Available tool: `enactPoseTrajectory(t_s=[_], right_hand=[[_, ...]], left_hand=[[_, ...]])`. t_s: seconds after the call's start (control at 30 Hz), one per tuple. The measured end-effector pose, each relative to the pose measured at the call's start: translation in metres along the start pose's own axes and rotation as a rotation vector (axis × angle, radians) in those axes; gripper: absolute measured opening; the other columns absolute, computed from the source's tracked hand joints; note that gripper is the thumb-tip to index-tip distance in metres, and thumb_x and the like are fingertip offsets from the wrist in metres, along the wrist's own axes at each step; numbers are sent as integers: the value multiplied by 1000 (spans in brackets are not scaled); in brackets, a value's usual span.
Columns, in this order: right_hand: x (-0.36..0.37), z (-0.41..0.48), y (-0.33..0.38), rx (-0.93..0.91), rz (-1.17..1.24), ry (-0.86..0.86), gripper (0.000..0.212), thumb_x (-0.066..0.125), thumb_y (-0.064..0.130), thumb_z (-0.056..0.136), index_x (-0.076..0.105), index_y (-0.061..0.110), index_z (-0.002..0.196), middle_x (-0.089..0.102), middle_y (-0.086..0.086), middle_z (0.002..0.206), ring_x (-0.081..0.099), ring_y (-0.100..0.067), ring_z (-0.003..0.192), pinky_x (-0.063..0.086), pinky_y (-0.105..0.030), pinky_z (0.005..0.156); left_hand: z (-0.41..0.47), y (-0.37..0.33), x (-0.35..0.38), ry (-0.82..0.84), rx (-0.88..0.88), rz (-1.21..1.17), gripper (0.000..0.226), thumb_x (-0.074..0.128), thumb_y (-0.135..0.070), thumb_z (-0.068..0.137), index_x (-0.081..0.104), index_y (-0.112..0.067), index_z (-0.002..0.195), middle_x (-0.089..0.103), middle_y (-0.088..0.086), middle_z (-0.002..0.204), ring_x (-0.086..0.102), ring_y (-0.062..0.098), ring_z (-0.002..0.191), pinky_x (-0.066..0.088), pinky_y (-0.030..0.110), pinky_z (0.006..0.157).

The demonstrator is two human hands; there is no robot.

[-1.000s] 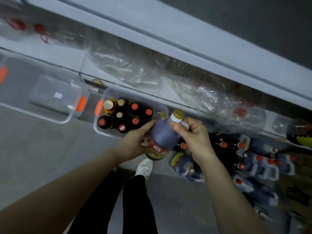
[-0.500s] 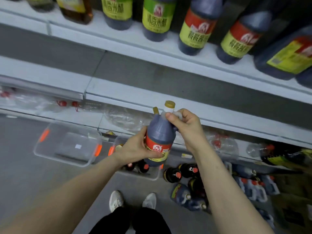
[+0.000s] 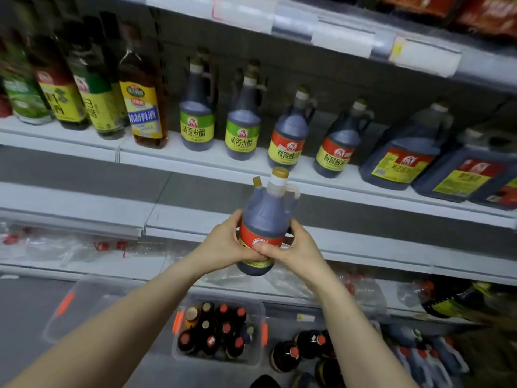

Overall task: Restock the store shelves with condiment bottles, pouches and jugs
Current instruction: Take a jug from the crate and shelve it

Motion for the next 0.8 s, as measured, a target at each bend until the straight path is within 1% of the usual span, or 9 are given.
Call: enactPoseTrajectory(t_s=[0.17,0.37,0.43,0.47,0.5,0.57,0.6,0.73,0.8], right_hand=[[-26,17,25,-77,-160,-46,73,94,41,63,54,30,124,64,21,109,62,4,97,49,-14,72],[-66,49,44,-140,-117,-61,71,94,41,63,54,33,122,65,22,110,64,0,101,51,-14,74],[-80,64,53,-168,-99,-65,74,94,40,63,54,31,125,67,19,114,65,-3,104,56,-21,80],[-87,71,59,-187,-96,-63,74,94,40,63,54,32,125,67,20,115,65,-2,104,56,-21,81],[-94,78,66,-213,-95,-61,71,94,39,63,54,34,123,66,23,113,64,2,103,55,-16,79],[-103,91,78,-266,-101,-67,69,94,36,64,54,36,120,64,29,109,61,11,100,50,-7,72],[-105,97,82,-287,-101,-67,70,93,34,65,54,35,122,64,29,110,61,12,101,49,-7,73],[-107,121,88,-326,-98,-18,74,92,30,69,52,30,131,63,26,115,61,11,103,50,-7,74],[-104,130,85,-317,-104,-1,76,91,31,71,50,27,136,63,20,123,61,2,108,49,-7,76]], left_hand=[[21,-31,2,-24,60,36,81,95,-36,56,50,-35,125,69,-18,108,65,-5,97,51,11,75],[63,-65,11,-59,106,36,83,93,-40,54,46,-48,122,68,-22,111,65,-3,102,53,13,79],[79,-81,13,-81,135,34,84,95,-34,55,46,-46,123,68,-23,111,65,-4,103,53,14,78],[87,-88,14,-97,152,24,85,96,-30,56,47,-44,124,68,-23,112,65,-4,103,53,13,77],[95,-96,14,-119,169,19,87,96,-27,57,47,-40,127,68,-22,114,65,-3,104,53,14,78],[108,-106,11,-166,199,24,90,97,-25,58,47,-33,132,67,-16,119,64,-2,107,53,17,84],[113,-111,10,-192,213,34,90,96,-24,58,47,-30,133,65,-13,122,63,1,109,54,21,87],[128,-113,4,-259,219,47,87,95,-19,59,46,-29,130,63,-5,126,62,9,113,54,30,93],[133,-108,3,-261,200,38,87,95,-17,60,44,-32,129,62,-5,126,62,10,114,54,32,94]])
Point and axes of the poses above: each hand's wrist, its own z-axis towards the middle knuckle, its own x-axis out of the palm, y = z × x, the point moved 9 cm from there along z, towards the middle knuckle
